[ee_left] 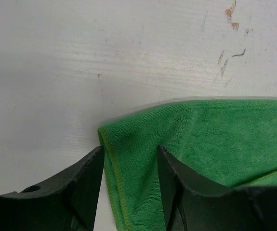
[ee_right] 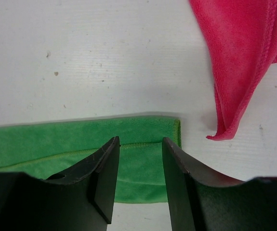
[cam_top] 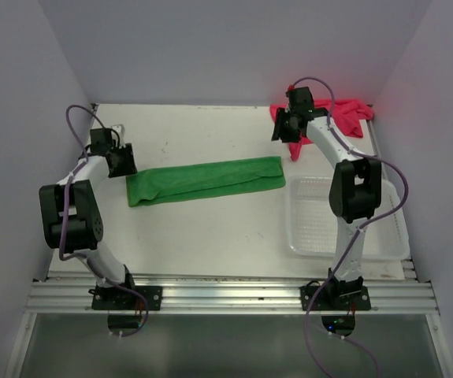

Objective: Roll the towels
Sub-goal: Fold the towel

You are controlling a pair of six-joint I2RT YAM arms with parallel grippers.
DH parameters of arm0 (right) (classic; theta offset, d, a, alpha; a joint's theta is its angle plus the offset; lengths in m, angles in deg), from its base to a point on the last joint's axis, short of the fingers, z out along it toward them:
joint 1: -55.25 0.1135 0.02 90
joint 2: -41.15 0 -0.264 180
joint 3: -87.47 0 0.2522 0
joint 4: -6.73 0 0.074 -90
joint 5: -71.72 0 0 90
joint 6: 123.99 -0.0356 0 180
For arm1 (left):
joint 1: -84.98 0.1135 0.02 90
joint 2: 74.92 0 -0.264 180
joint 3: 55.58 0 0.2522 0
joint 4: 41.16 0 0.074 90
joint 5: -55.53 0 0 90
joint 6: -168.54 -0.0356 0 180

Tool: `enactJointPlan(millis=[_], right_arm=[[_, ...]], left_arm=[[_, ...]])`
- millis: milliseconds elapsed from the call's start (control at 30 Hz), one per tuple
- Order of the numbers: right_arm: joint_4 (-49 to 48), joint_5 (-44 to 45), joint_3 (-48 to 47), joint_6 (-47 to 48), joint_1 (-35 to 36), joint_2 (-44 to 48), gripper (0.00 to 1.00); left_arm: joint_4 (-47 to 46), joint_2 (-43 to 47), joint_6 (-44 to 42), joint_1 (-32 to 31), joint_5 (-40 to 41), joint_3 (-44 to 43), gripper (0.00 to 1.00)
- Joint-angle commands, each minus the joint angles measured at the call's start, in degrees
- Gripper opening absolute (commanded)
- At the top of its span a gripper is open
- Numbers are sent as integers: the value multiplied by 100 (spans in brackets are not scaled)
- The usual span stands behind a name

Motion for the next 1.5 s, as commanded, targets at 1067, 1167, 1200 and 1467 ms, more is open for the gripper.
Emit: enactJointPlan(millis=[1067,1167,1200,1467], right_arm=[[955,255,-1274,92,-27,-1539,36],[955,79,-1221,118,-27,-1503,31],[955,70,-1186,135,-27,-1495,28],[938,-79,-1177,162,-19,-1442,0]], left_arm=[[-396,-418,-196,39,138,24,40],[-387,-427,-205,39,156,24,40],[-387,-427,-205,39,147,33,40],[-335,-383,-249,39,331,103,40]])
